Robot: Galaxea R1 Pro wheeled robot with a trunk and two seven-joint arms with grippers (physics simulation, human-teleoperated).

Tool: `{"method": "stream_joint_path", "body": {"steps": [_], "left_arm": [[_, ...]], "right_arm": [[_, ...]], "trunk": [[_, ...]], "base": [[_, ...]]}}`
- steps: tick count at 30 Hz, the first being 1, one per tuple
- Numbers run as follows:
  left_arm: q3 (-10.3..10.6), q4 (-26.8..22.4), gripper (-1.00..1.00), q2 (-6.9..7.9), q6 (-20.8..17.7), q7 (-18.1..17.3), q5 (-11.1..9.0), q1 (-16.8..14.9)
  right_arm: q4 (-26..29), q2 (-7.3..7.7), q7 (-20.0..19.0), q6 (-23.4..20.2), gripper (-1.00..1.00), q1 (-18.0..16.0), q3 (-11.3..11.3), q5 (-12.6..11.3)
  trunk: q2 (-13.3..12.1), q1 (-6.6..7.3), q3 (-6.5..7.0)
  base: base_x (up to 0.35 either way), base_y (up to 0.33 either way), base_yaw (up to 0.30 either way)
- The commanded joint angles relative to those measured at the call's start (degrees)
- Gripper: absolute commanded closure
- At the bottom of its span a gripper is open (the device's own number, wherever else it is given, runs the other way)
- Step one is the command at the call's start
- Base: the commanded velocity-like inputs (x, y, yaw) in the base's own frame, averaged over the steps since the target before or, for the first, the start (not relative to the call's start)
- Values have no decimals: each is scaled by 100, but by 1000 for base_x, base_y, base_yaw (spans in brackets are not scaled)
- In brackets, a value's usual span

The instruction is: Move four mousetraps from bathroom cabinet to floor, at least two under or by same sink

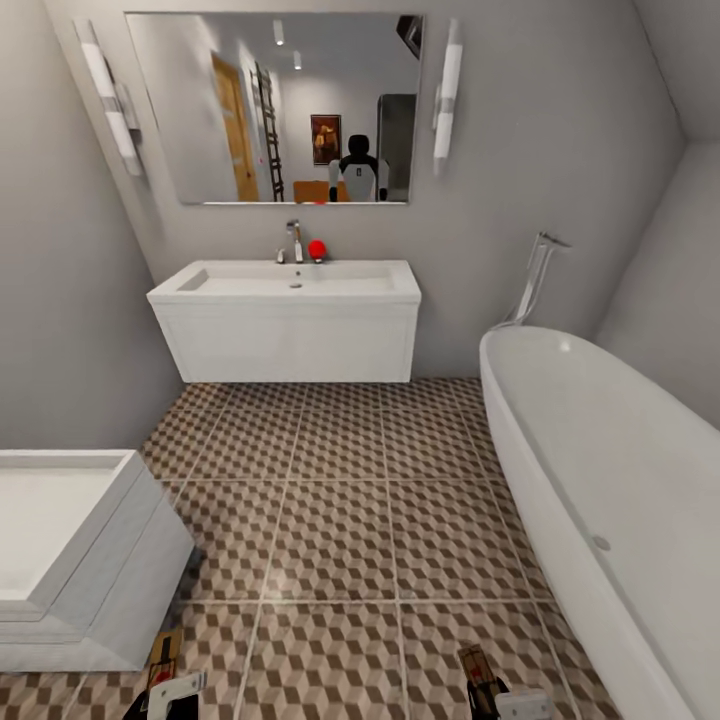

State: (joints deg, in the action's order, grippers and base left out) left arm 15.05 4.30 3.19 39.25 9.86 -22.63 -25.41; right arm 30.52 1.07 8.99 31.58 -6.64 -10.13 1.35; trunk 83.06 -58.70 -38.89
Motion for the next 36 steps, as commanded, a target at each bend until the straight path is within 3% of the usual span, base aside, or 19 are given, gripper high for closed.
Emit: {"method": "stream_joint_path", "body": {"steps": [1,36], "left_arm": [[51,18,100,-3,23,25,-4,-8],[42,18,100,5,30,25,-4,-8]], "right_arm": [[-2,7,59,6,100,-4,-41,14],[-4,12,59,6,100,-4,-41,14]], "trunk": [[2,-3,-5],[2,-3,-5]], "base": [[317,5,0],[336,0,0]]}}
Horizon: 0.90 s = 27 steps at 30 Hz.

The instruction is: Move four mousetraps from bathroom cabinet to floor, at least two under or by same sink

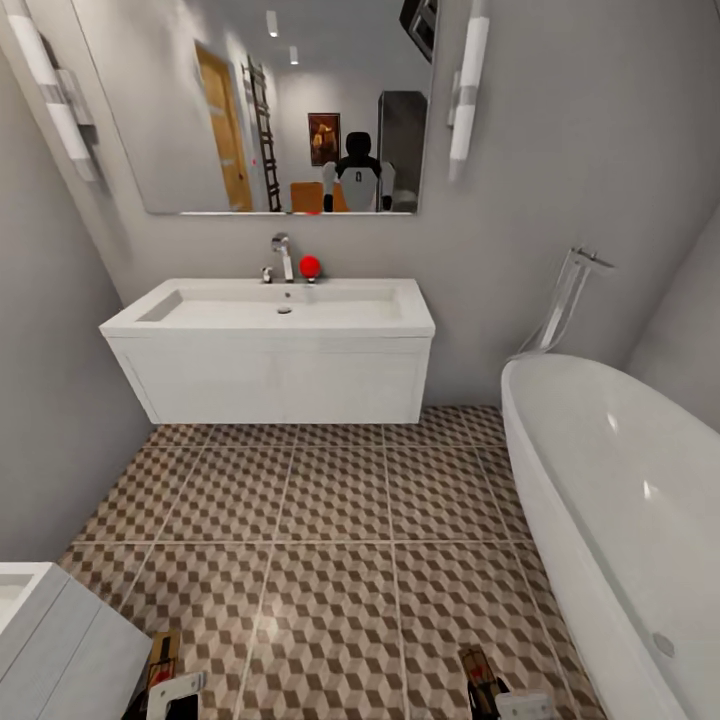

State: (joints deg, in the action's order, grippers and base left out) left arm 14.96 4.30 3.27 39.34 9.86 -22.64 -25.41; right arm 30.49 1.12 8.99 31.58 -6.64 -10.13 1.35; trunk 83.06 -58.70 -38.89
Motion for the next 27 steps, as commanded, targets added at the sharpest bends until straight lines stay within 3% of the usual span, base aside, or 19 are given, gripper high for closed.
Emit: {"method": "stream_joint_path", "body": {"steps": [1,27], "left_arm": [[51,18,100,-3,21,25,-4,-8],[51,18,100,-2,21,25,-4,-8]], "right_arm": [[-1,8,59,6,100,-4,-41,14],[-3,11,59,6,100,-4,-41,14]], "trunk": [[2,-3,-5],[2,-3,-5]], "base": [[341,0,0],[341,0,0]]}}
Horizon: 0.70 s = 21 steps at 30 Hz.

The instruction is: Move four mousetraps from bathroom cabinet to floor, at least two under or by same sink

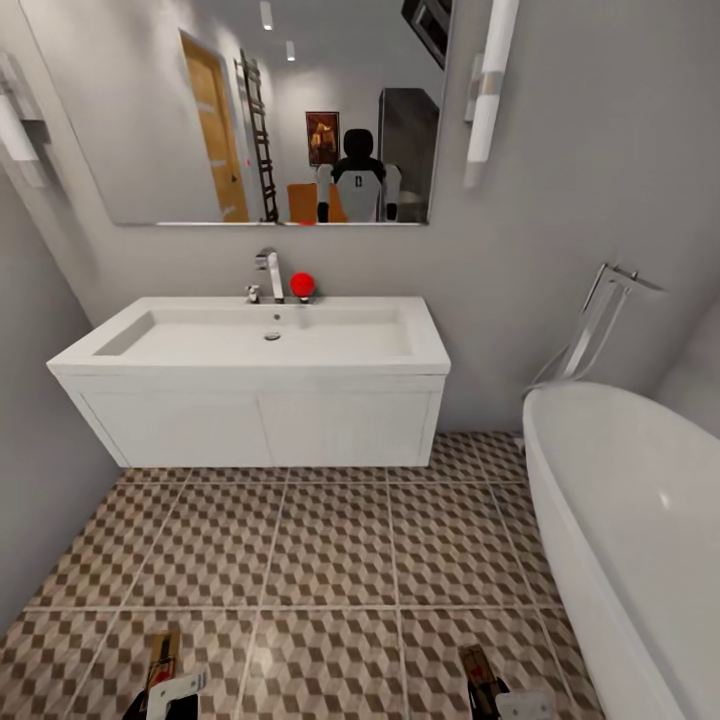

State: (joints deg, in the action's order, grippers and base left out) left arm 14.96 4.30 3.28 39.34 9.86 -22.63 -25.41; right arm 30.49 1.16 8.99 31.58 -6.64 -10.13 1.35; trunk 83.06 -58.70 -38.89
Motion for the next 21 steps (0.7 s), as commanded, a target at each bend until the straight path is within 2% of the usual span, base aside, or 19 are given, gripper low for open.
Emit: {"method": "stream_joint_path", "body": {"steps": [1,7,21], "left_arm": [[51,18,100,-3,21,28,-4,-8],[51,18,100,-3,21,33,-4,-8],[51,18,100,-3,21,34,-4,-8]], "right_arm": [[-1,6,59,6,100,-4,-41,14],[1,7,59,6,100,-4,-41,14],[-3,7,59,6,100,-4,-41,14]], "trunk": [[2,-3,-5],[2,-3,-5],[2,-3,-5]], "base": [[328,0,0],[167,0,0],[8,0,0]]}}
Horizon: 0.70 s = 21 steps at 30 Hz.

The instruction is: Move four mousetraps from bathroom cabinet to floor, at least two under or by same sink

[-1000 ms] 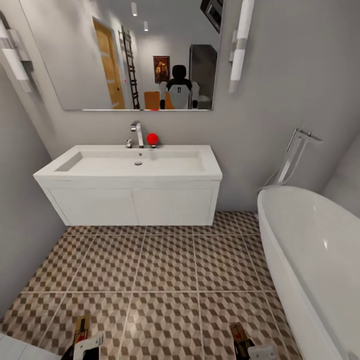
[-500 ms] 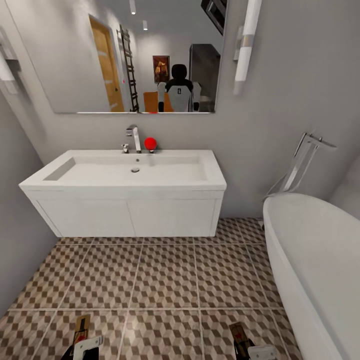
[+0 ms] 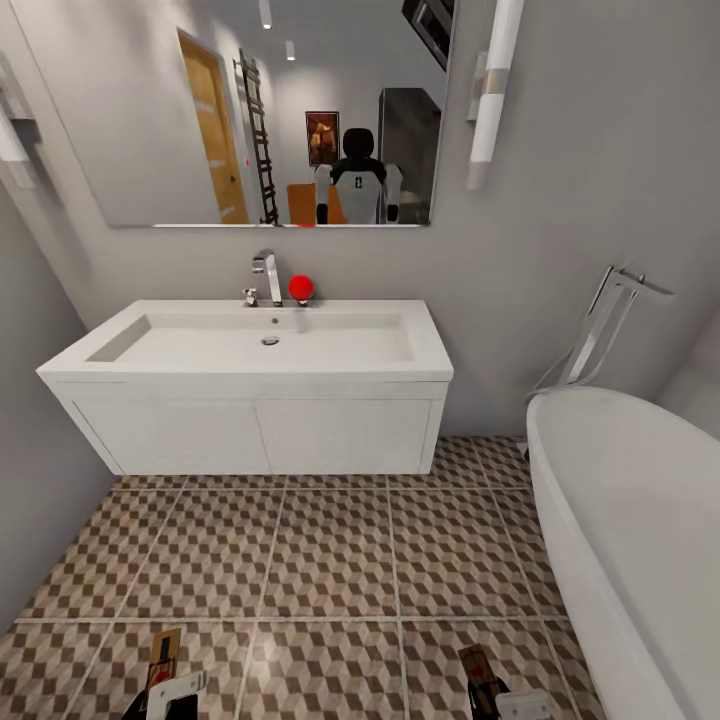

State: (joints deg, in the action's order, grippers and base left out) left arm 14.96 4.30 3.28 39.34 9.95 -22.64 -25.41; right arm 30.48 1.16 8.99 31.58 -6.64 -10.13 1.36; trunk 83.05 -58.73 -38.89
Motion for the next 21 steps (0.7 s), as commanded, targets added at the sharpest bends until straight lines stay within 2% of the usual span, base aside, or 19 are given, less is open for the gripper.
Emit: {"method": "stream_joint_path", "body": {"steps": [1,14,21], "left_arm": [[50,18,100,-3,21,25,-4,-8],[50,18,100,-4,21,25,-4,-8],[50,18,100,-3,21,25,-4,-8]], "right_arm": [[-3,9,59,6,100,-4,-41,16],[-4,43,56,6,100,-4,-41,15],[-5,36,53,5,100,-4,-41,16]], "trunk": [[3,0,-5],[3,0,-5],[3,0,-5]], "base": [[0,0,0],[1,0,0],[103,91,0]]}}
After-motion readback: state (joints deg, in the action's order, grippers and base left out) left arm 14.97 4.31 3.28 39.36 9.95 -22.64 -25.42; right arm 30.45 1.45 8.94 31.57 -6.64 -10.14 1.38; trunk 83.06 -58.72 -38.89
